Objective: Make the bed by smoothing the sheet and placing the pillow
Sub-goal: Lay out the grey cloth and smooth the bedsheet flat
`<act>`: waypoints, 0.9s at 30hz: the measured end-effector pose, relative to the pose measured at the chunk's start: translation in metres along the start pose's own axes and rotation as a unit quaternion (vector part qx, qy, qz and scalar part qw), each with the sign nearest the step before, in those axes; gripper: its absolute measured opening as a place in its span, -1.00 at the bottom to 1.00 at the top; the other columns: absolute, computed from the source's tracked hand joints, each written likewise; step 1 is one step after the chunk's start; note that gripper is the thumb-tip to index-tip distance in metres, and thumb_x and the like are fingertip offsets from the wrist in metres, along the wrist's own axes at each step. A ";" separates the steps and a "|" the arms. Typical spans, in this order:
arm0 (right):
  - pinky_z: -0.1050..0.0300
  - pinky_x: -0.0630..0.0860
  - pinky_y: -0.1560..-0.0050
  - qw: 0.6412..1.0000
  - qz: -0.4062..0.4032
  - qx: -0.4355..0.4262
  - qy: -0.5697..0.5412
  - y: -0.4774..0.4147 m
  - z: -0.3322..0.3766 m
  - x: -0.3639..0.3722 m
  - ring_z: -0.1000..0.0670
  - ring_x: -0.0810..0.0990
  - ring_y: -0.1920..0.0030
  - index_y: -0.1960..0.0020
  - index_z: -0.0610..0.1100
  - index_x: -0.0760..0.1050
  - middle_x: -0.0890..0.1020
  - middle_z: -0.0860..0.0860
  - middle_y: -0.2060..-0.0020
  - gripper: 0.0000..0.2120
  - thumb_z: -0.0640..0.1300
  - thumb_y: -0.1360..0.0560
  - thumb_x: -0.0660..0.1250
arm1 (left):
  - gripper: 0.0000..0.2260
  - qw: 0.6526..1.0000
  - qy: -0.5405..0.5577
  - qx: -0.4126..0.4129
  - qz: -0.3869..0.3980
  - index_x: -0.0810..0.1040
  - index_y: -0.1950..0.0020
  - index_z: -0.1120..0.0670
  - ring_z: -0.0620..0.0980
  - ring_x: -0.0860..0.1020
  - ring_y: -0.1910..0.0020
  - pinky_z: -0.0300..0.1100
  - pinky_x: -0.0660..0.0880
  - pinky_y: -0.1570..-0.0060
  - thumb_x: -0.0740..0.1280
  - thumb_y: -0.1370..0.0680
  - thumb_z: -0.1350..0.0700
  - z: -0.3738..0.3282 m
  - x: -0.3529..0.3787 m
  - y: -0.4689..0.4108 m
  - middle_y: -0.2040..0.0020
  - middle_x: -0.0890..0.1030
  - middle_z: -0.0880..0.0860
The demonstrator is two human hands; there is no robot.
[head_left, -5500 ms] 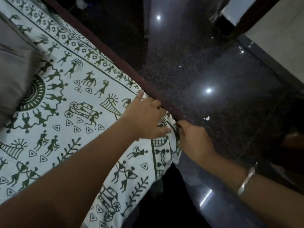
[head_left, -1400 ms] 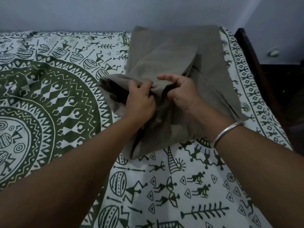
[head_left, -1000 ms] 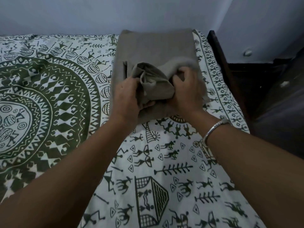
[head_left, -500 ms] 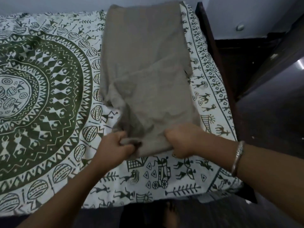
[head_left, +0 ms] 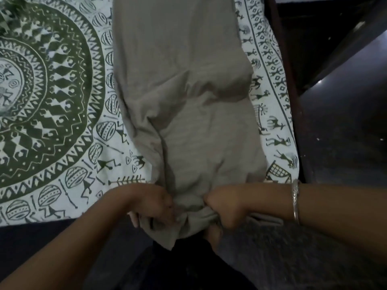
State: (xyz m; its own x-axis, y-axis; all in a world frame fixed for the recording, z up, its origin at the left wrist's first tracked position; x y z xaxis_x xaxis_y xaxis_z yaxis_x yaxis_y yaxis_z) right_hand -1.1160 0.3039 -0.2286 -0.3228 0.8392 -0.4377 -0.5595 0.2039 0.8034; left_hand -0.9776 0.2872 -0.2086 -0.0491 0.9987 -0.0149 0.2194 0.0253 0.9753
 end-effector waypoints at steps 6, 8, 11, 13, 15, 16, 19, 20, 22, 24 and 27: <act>-0.01 0.59 -0.03 0.999 0.048 0.004 0.025 -0.006 0.007 0.042 -0.15 0.64 -0.01 -0.11 -0.21 0.56 0.64 -0.19 0.00 -0.67 -0.10 -0.39 0.40 | -0.54 0.993 -0.089 -0.019 -0.074 0.61 0.00 0.07 0.08 0.56 -0.11 -0.16 0.43 -0.15 0.17 -0.52 -0.28 0.029 0.025 -0.007 -0.07 0.62 0.11; -0.02 0.60 0.02 0.986 0.161 0.020 0.034 -0.013 0.006 0.065 -0.17 0.65 0.01 -0.16 -0.22 0.56 0.65 -0.20 -0.01 -0.62 -0.10 -0.38 0.42 | -0.59 0.996 -0.084 0.009 -0.014 0.58 -0.18 0.07 0.02 0.52 -0.20 -0.17 0.38 -0.24 0.24 -0.53 -0.20 0.035 0.050 -0.015 -0.21 0.58 0.03; 0.11 0.51 0.14 0.996 0.045 0.055 0.049 -0.012 -0.009 0.036 -0.15 0.63 0.05 -0.08 -0.22 0.58 0.65 -0.17 0.03 -0.73 -0.11 -0.44 0.35 | -0.75 0.992 0.018 0.048 -0.119 0.62 -0.07 0.03 -0.01 0.56 -0.12 -0.19 0.45 -0.13 0.33 -0.53 -0.08 0.039 0.042 -0.018 -0.09 0.63 0.02; 0.11 0.48 0.10 0.987 -0.110 0.116 -0.011 -0.006 -0.036 0.004 -0.17 0.61 -0.02 -0.08 -0.21 0.56 0.64 -0.19 -0.02 -0.76 -0.10 -0.48 0.30 | -0.84 0.953 0.088 0.030 -0.289 0.61 0.02 0.05 0.01 0.58 -0.01 -0.24 0.43 0.09 0.35 -0.53 -0.01 0.043 0.016 -0.014 0.07 0.63 0.05; 0.11 0.45 0.06 0.948 -0.235 0.191 -0.096 0.005 -0.070 -0.021 -0.20 0.59 -0.06 -0.09 -0.23 0.56 0.62 -0.22 -0.04 -0.75 -0.11 -0.50 0.28 | -0.82 0.902 0.116 0.017 -0.416 0.58 0.00 0.11 0.10 0.57 0.00 -0.20 0.38 0.14 0.36 -0.51 0.02 0.042 -0.004 -0.006 0.07 0.61 0.11; 0.09 0.46 0.03 0.924 -0.286 0.218 -0.129 0.011 -0.084 -0.029 -0.23 0.58 -0.07 -0.07 -0.24 0.55 0.61 -0.25 -0.05 -0.76 -0.12 -0.49 0.28 | -0.79 0.880 0.116 0.021 -0.460 0.55 -0.03 0.14 0.14 0.55 -0.01 -0.17 0.38 0.10 0.36 -0.50 0.03 0.041 -0.012 -0.003 0.01 0.58 0.14; -0.02 0.45 -0.12 0.866 -0.375 0.285 -0.166 0.026 -0.114 -0.041 -0.27 0.50 -0.15 -0.11 -0.22 0.50 0.52 -0.29 -0.13 -0.72 -0.10 -0.46 0.31 | -0.72 0.845 0.093 -0.002 -0.527 0.48 -0.08 0.14 0.24 0.48 -0.06 0.00 0.43 0.01 0.35 -0.47 0.02 0.044 -0.019 -0.004 -0.11 0.48 0.19; -0.05 0.41 -0.18 0.857 -0.379 0.315 -0.151 0.028 -0.118 -0.042 -0.28 0.43 -0.21 -0.18 -0.19 0.46 0.45 -0.30 -0.20 -0.65 -0.06 -0.45 0.34 | -0.70 0.828 0.074 -0.025 -0.555 0.47 -0.11 0.13 0.26 0.45 -0.08 0.07 0.42 -0.02 0.35 -0.46 0.02 0.044 -0.020 -0.003 -0.13 0.45 0.20; -0.12 0.35 -0.24 0.842 -0.373 0.368 -0.128 0.031 -0.121 -0.039 -0.31 0.29 -0.29 -0.28 -0.08 0.37 0.30 -0.27 -0.30 -0.52 0.02 -0.43 0.38 | -0.65 0.784 0.055 -0.064 -0.614 0.45 -0.17 0.10 0.28 0.38 -0.13 0.13 0.37 -0.05 0.34 -0.43 0.03 0.041 -0.020 0.004 -0.18 0.39 0.21; -0.16 0.32 -0.26 0.831 -0.363 0.393 -0.150 0.030 -0.121 -0.036 -0.34 0.26 -0.30 -0.30 0.08 0.33 0.21 -0.24 -0.35 -0.51 0.07 -0.43 0.38 | -0.60 0.764 0.119 -0.073 -0.630 0.41 -0.24 0.04 0.27 0.34 -0.18 0.11 0.36 -0.10 0.35 -0.42 0.07 0.043 -0.020 0.007 -0.26 0.31 0.21; -0.07 0.33 -0.28 0.818 -0.360 0.388 -0.226 0.027 -0.127 -0.030 -0.35 0.31 -0.27 -0.37 0.17 0.28 0.23 -0.27 -0.34 -0.50 0.01 -0.47 0.33 | -0.57 0.758 0.295 -0.034 -0.581 0.36 -0.27 -0.04 0.19 0.43 -0.03 -0.09 0.39 -0.03 0.32 -0.43 0.17 0.054 -0.017 -0.004 -0.25 0.27 0.17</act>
State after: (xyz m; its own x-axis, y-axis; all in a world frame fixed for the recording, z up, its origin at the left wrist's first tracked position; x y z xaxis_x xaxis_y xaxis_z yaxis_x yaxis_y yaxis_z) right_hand -1.2182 0.2201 -0.2447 0.2895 0.4260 -0.8571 0.2299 0.8383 0.4943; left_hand -0.9254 0.2726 -0.2242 -0.6030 0.1095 -0.7902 -0.3556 0.8498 0.3891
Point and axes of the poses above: each hand's wrist, its own y-axis away from the middle knuckle, its own x-axis out of the palm, z = x × y, the point moved 6 cm from there along -y, towards the middle knuckle
